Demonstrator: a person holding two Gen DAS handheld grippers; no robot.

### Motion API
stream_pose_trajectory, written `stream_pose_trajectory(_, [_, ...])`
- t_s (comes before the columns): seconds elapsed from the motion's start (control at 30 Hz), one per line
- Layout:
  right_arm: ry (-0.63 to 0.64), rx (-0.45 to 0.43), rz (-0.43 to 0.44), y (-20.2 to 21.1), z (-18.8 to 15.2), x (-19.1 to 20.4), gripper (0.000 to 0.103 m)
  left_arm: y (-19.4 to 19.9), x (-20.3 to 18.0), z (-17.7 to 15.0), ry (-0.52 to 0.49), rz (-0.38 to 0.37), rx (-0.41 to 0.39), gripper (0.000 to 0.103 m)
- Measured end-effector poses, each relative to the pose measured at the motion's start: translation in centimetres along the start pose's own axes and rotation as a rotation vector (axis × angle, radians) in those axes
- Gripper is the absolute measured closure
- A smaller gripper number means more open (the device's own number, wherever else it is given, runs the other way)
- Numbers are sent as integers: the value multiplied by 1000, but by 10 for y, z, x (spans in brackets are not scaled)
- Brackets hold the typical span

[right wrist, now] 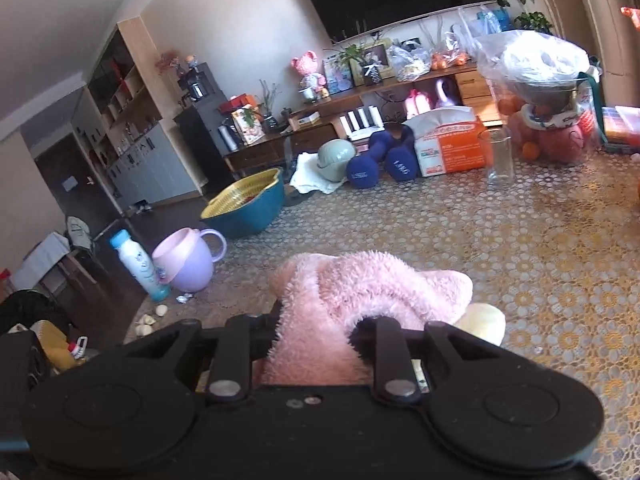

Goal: Clean container
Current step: 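Rub the towel over the jar's yellow lid with the right gripper while left gripper holds the jar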

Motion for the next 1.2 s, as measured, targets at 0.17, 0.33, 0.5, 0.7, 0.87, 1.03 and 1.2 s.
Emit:
stream_pose_trajectory(0.17, [-6, 72, -65, -16, -13, -8, 80, 5, 0, -4, 11, -11, -7, 38])
stream_pose_trajectory(0.33, [-5, 62, -77, -6, -15, -12, 79, 6, -9, -5, -33, 9, -23, 38])
stream_pose_trajectory(0.5, [-40, 40, 110, 0, -7, 3, 79, 9, -7, -11, -22, 18, -20, 39])
stream_pose_trajectory(0.7, [-34, 136, 126, -30, -19, 3, 78, 11, 2, -18, 16, 3, 6, 40])
stream_pose_trajectory(0.87, [-34, 180, 66, -46, -22, -13, 78, 11, 6, -18, 30, -10, 8, 40])
stream_pose_trajectory(1.03, [80, 196, -83, -38, -27, -17, 78, 6, 3, -9, 6, -1, 6, 40])
stream_pose_trajectory(1.2, [133, 87, -72, 3, -11, -1, 78, -3, -9, 3, -37, 18, -12, 40])
Point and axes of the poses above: each gripper's, at about its wrist camera, not at the fingertips, and y roughly against the way its jaws point, x to its left, z to its top, the point moved 5 cm from there along -y, roughly the way its jaws point, and after that the axes turned 8 degrees about x, right-handed, at the moved point
